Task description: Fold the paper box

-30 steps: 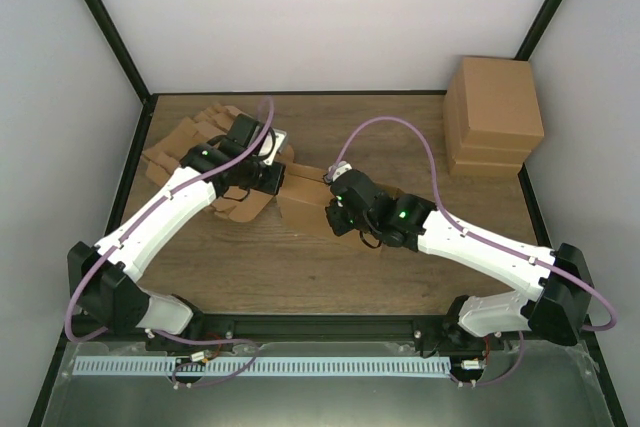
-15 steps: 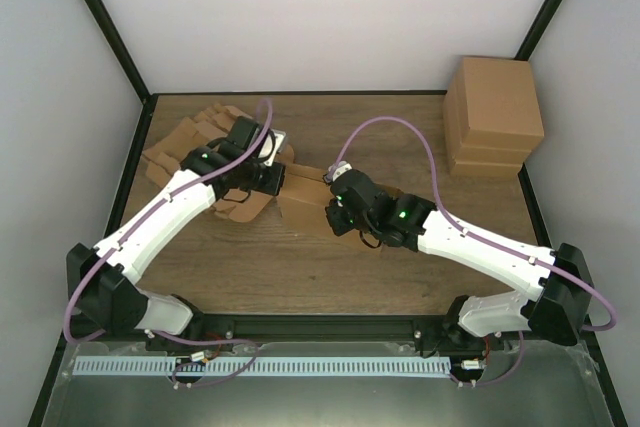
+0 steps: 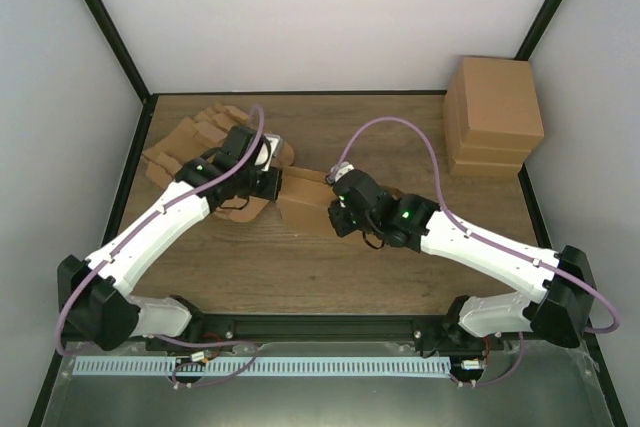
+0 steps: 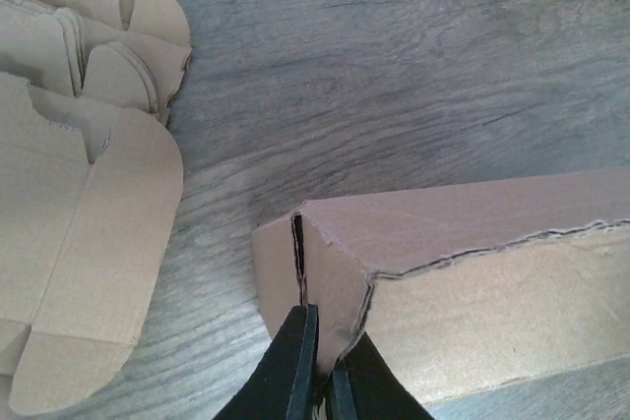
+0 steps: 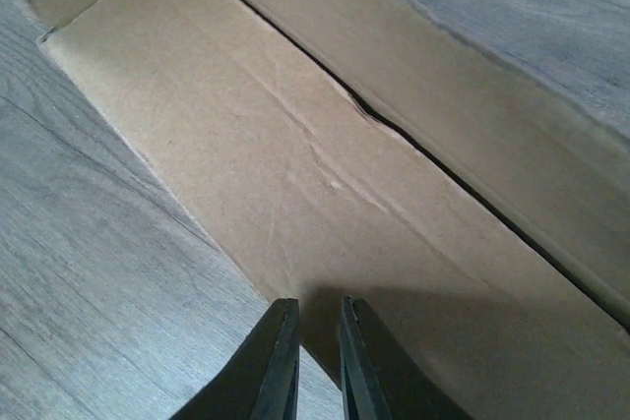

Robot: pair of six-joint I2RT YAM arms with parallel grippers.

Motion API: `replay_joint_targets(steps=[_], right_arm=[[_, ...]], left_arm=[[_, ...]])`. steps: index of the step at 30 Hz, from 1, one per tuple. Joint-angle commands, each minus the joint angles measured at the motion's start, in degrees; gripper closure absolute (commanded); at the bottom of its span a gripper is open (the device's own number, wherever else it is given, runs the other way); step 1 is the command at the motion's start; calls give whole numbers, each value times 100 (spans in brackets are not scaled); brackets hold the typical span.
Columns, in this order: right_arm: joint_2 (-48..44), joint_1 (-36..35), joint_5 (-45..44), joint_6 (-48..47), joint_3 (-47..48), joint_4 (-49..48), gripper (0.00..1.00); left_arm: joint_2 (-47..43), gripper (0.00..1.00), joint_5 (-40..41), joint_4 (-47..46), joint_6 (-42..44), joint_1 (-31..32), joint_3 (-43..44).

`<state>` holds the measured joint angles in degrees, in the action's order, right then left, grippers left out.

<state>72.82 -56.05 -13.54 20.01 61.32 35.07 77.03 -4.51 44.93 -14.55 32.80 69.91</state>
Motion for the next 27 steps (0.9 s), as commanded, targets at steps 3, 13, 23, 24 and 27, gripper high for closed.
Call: replay_joint_targets(steps=[3, 13, 23, 24, 27], right_arm=[[268, -2, -63, -40, -12, -222, 87], [821, -1, 233, -237, 421, -999, 87], [849, 14, 274, -504, 1205, -802, 81], [720, 40, 307, -519, 1241, -688, 79], [324, 315, 495, -548, 1294, -240, 77]], left_arm=[[-391, 96, 300, 173, -531, 59, -429], [-687, 96, 1187, 158, -732, 60, -535], [-679, 96, 1136, -309, -1076, 60, -762], [-688, 96, 1176, -311, -1072, 60, -781], [-716, 96, 1194, -311, -1043, 60, -823]])
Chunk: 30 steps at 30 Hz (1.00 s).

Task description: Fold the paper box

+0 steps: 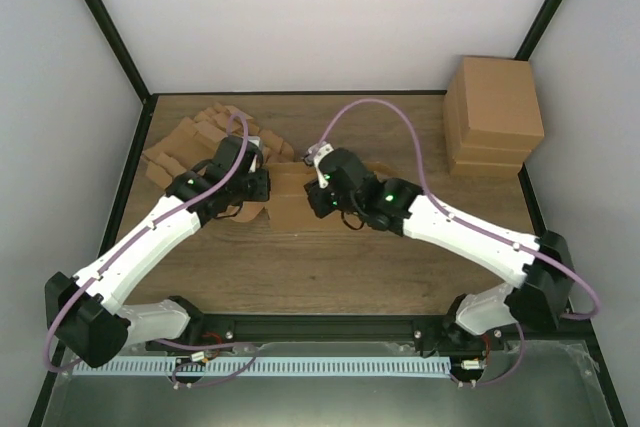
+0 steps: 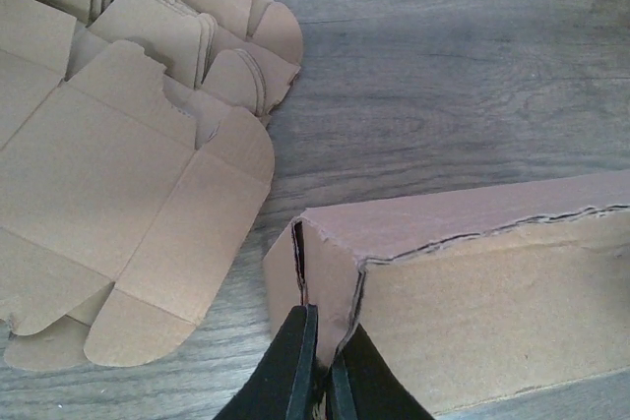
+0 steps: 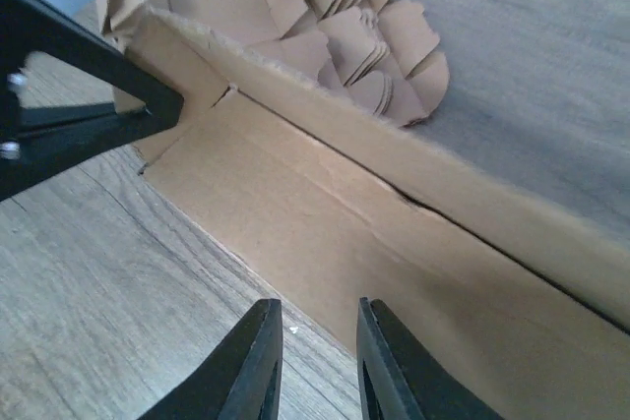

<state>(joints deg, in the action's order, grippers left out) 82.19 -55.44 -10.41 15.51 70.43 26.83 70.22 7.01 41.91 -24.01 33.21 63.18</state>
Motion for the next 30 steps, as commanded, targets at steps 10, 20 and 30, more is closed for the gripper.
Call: replay_joint_targets(steps=[10, 20, 30], right_arm=[[-1610, 2160, 798, -876, 471, 1991, 51], [-1796, 2648, 1259, -1306, -141, 1803, 45], [-1438, 2679, 1104, -1185, -357, 1601, 47]], left_arm=[[-67, 96, 32, -51, -95, 19, -238], [-74, 96, 121, 56, -9, 19, -118], [-79, 96, 144, 76, -16, 19, -128]])
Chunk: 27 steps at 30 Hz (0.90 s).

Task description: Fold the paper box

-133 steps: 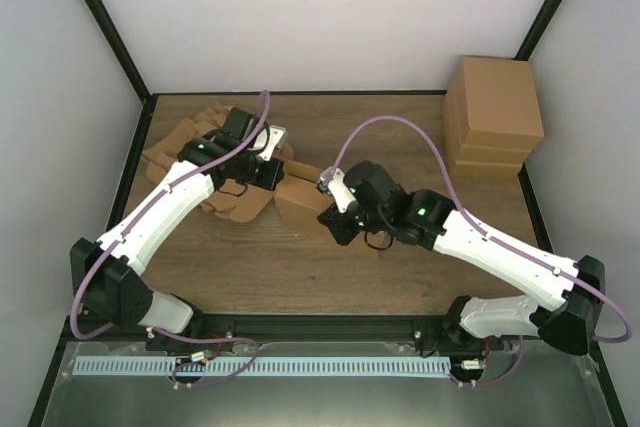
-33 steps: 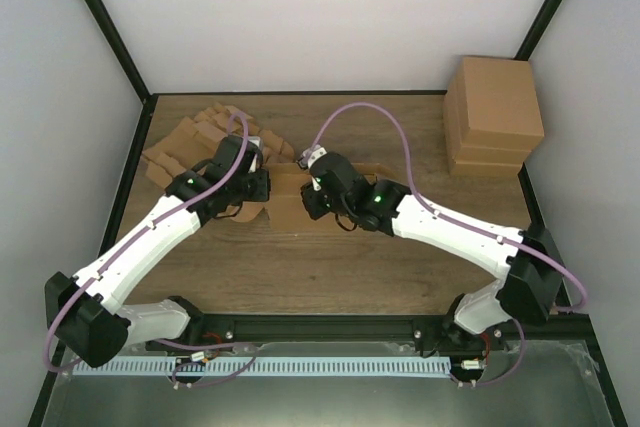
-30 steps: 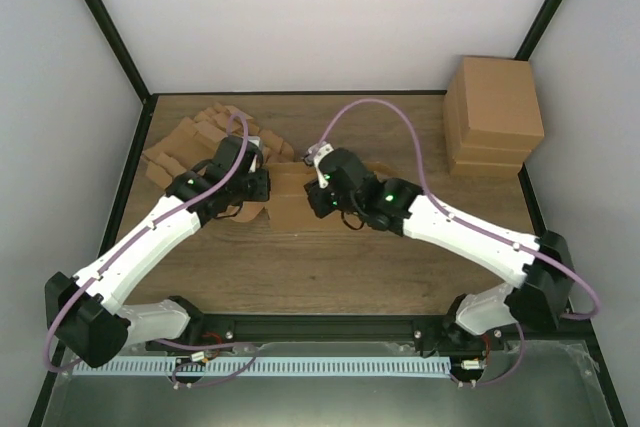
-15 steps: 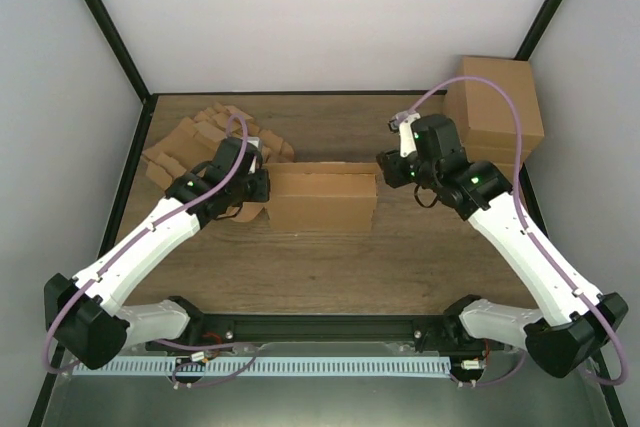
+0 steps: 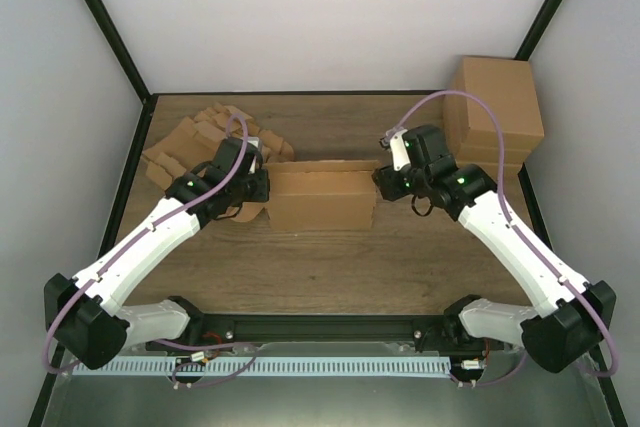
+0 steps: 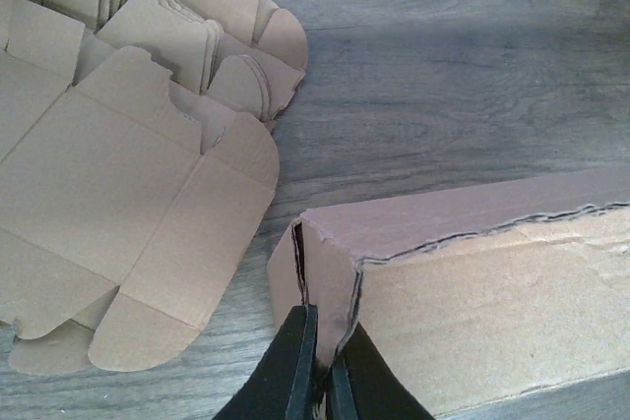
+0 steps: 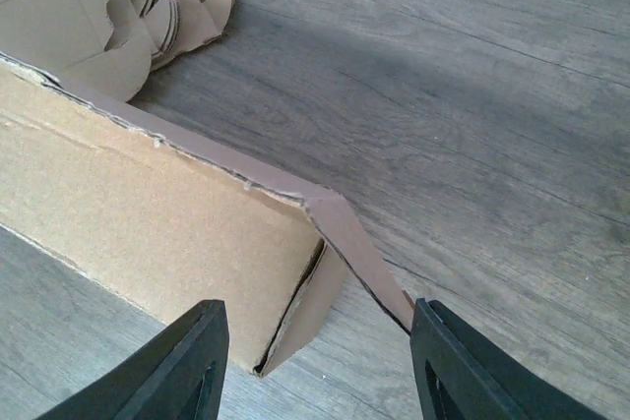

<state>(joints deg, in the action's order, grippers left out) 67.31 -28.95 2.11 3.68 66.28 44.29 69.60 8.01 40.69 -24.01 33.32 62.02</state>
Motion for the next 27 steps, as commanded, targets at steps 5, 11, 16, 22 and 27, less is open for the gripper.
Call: replay_joint_targets(steps=[5, 11, 16, 22, 27], right_arm=[[252, 29, -504, 45, 90, -105, 49], [352, 30, -1132, 186, 142, -122, 44], [387, 34, -964, 186, 170, -192, 37], [485, 29, -328, 192, 157, -195, 54], [535, 30, 100, 380, 359, 50, 80]], left_arm=[[7, 96, 7, 147, -7, 7, -46], [22, 96, -10, 136, 22, 8, -49], [37, 96, -37, 105, 19, 8, -84], [29, 96, -41, 103, 5, 8, -107], [18, 96, -83, 94, -37, 8, -94]])
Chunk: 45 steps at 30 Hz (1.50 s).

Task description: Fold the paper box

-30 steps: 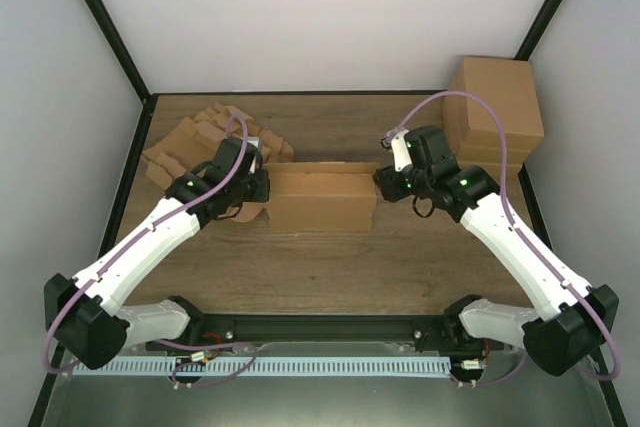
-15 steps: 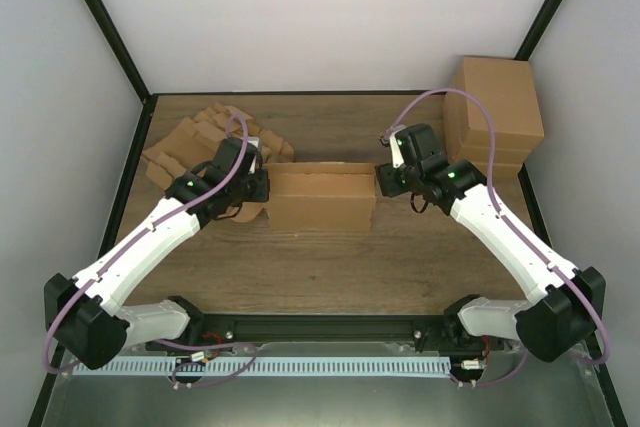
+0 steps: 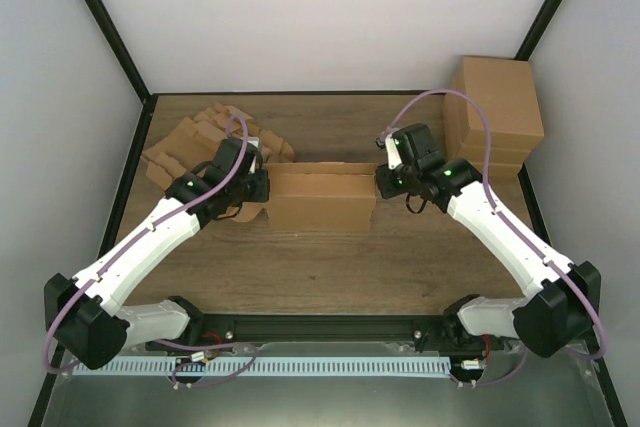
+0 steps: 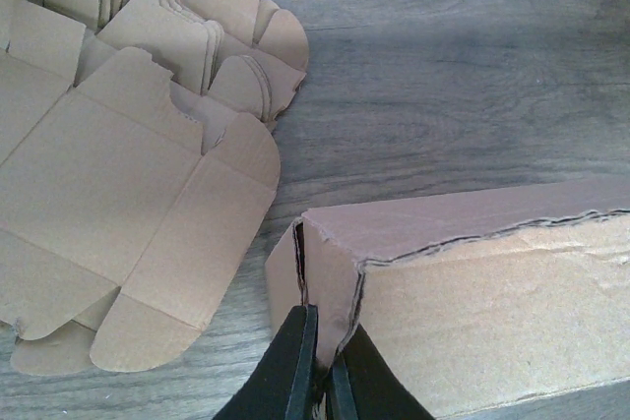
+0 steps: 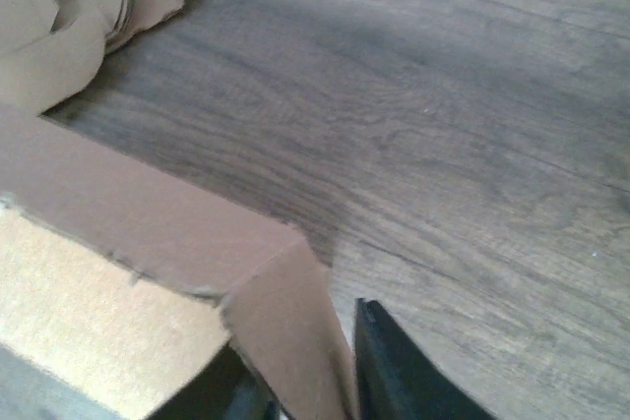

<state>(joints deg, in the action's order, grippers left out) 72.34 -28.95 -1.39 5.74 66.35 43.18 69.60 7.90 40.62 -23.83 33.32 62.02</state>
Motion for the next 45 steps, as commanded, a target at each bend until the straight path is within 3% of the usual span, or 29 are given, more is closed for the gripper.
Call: replay_joint_targets(steps=[1, 6, 12, 18, 31, 45], right_arm=[[46, 30, 507, 253, 423, 258, 85], [214, 30, 897, 723, 764, 833, 99], [646, 30, 1049, 1312, 1255, 1506, 99], [711, 8, 968, 1784, 1258, 1552, 99], [181, -606, -463, 2946, 620, 1002, 99], [272, -1199, -1654, 3353, 338, 1006, 99]], left_arm=[[18, 96, -84, 98, -80, 8, -98], [-30, 96, -170, -2, -171, 14, -176], [-61, 96, -151, -51, -220, 50, -223], [-69, 96, -123, -92, -341, 99, -238], [-451, 96, 233, -227, -1024, 131, -432], [-683, 96, 358, -307, -1157, 131, -642]])
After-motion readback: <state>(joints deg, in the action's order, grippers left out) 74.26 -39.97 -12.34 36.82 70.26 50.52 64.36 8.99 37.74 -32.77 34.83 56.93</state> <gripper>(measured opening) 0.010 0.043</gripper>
